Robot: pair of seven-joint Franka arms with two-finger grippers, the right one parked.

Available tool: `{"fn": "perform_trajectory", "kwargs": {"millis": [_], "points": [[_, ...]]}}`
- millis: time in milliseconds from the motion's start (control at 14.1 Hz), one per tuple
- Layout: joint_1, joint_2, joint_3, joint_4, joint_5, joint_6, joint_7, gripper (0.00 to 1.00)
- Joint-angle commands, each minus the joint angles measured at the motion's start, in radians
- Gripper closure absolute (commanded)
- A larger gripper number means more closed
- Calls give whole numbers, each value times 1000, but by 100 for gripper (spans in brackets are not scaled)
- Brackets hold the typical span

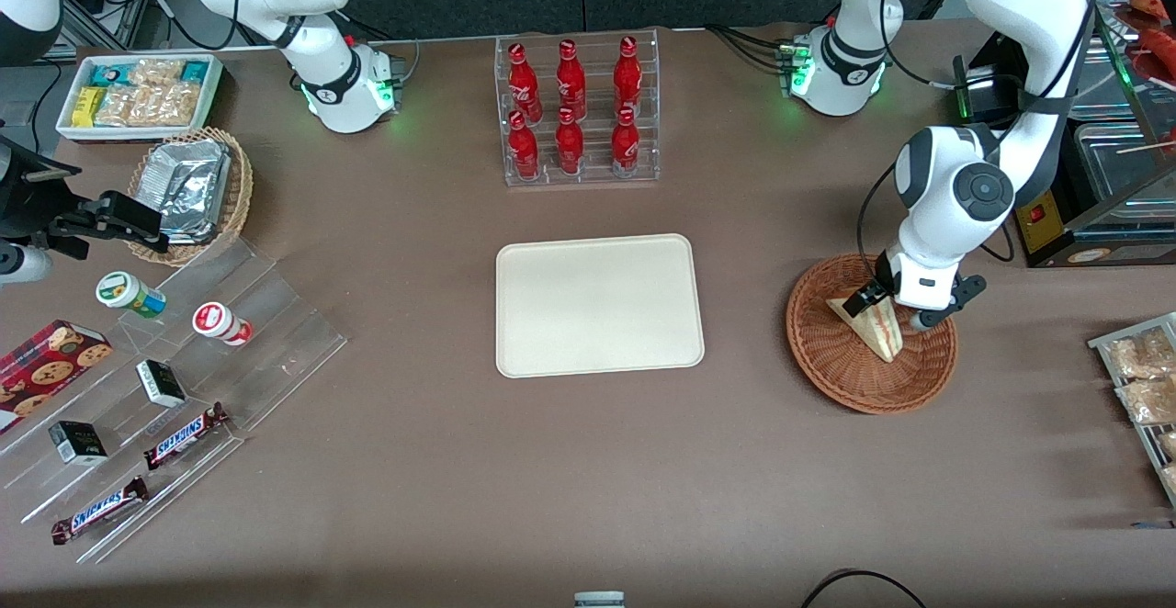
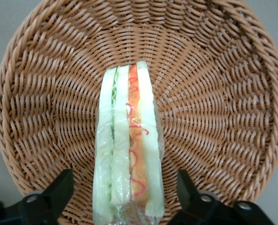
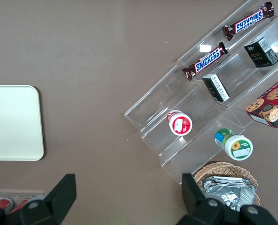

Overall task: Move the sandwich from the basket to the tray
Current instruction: 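Lower the left gripper and close it on the wrapped sandwich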

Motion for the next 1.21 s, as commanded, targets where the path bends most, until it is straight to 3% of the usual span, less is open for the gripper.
{"fn": "perform_trajectory", "kwargs": {"millis": [0, 71, 142, 213, 284, 567, 780, 993, 1135], "points": [[-10, 14, 4, 9, 23, 19, -29, 49], [-10, 14, 4, 9, 23, 19, -29, 66], [-10, 15, 4, 15, 23, 19, -31, 77], [-10, 14, 4, 15, 23, 18, -31, 87], [-10, 11, 4, 17, 23, 18, -31, 91], [-44, -41, -3, 41, 23, -48, -63, 94], [-58, -72, -16, 171, 24, -307, -60, 94], [-121, -66, -20, 357, 79, -615, -64, 94], [-177, -65, -23, 427, 75, -700, -66, 94]]}}
